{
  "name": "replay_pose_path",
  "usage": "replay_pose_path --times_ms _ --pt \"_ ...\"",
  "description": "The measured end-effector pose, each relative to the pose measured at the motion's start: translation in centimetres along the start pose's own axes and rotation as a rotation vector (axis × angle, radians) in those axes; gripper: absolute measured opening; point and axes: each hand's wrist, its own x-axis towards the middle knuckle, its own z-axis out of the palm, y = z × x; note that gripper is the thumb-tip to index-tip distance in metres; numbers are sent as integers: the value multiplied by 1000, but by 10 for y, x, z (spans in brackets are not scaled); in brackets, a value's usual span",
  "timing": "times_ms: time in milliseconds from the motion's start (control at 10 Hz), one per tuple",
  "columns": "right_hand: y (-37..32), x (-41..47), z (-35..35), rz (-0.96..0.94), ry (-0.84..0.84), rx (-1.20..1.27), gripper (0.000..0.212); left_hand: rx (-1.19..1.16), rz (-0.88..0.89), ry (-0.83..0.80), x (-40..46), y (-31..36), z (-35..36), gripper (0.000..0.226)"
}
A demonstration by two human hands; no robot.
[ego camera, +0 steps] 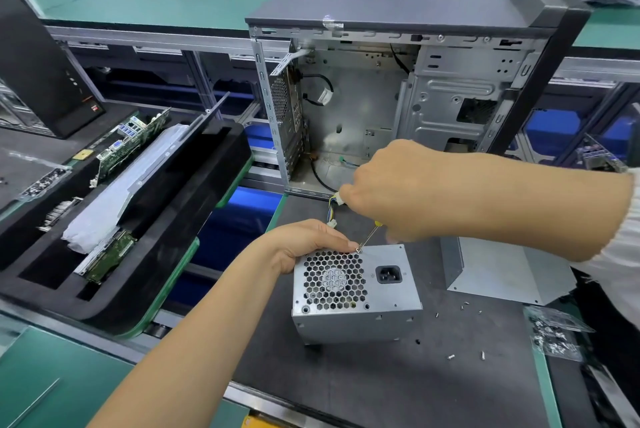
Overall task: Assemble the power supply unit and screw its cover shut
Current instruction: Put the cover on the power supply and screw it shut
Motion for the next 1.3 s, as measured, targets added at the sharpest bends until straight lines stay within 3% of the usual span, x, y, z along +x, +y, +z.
replay_pose_path --times_ms 100,200,400,700,800,900,1100,1200,1300 --pt "-3 2 -9 -7 10 -51 14 -10 -4 4 2 0 0 15" --pt "-10 3 -18 -21 51 -140 31 -23 -14 15 2 0 -1 12" --pt "-9 3 -20 -16 5 -163 32 -24 -22 14 4 -1 -2 17" --pt "-2 6 -4 6 -138 -77 18 -32 -26 -7 5 0 -2 21" --pt "2 9 2 -22 -107 -12 15 -30 -26 -15 4 0 -2 25" --pt "1 18 1 134 -39 66 9 -32 -23 -13 5 -1 -2 18" --pt "-1 33 15 67 82 54 19 -20 -24 0 6 -3 -3 24" --pt "1 26 9 43 74 1 17 -28 -29 0 6 -2 -2 23" --pt "1 18 -2 -27 -13 -97 33 -16 -37 -8 5 -1 -2 30"
